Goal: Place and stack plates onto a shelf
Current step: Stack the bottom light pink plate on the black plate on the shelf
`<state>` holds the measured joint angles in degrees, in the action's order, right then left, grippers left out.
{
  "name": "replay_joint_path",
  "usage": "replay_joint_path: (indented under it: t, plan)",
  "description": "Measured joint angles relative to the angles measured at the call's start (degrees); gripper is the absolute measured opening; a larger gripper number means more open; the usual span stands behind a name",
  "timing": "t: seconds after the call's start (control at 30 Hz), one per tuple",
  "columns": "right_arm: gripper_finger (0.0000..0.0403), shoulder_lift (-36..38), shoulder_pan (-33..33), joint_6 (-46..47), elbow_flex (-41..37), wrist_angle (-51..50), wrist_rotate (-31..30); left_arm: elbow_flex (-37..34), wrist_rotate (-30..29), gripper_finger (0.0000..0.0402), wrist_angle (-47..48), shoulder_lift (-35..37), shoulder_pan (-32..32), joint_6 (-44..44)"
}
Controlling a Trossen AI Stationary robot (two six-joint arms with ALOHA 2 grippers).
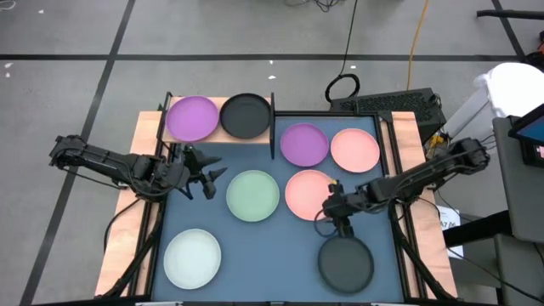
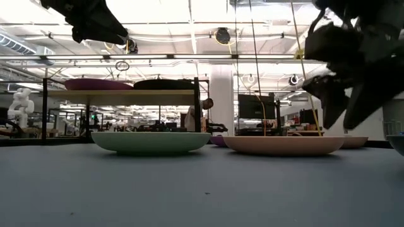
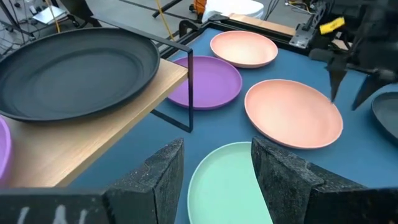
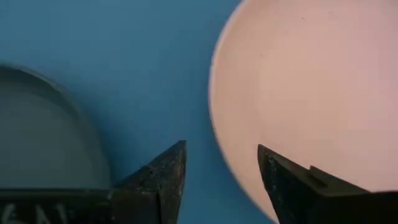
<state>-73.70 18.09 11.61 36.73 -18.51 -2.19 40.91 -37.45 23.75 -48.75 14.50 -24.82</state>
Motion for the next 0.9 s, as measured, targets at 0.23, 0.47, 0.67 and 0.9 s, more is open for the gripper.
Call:
replay_joint_path:
  t: [0.23, 0.47, 0.67, 0.9]
  plan:
    - [0.0151, -4.55, 0.81, -4.39, 0.00, -0.15, -3.75, 0.00, 1.75, 0.0193, -0.07, -0.29, 0.00, -1.35]
    - [0.0089, -5.68, 0.81, -7.07, 0.00, -0.21, -3.75, 0.02, 4.68, 0.0193, -0.86, -5.12, 0.00, 0.93]
    - [0.0022, -5.52, 0.81, -9.02, 0.02, -1.43, -3.88, 0.02, 9.41, 0.0193, -1.73, -10.85, 0.00, 5.61]
    - [0.0010, -5.44, 0.79, -9.43, 0.07, -1.63, -4.16, 0.02, 12.55, 0.0193, -1.73, -15.36, 1.90, 7.64]
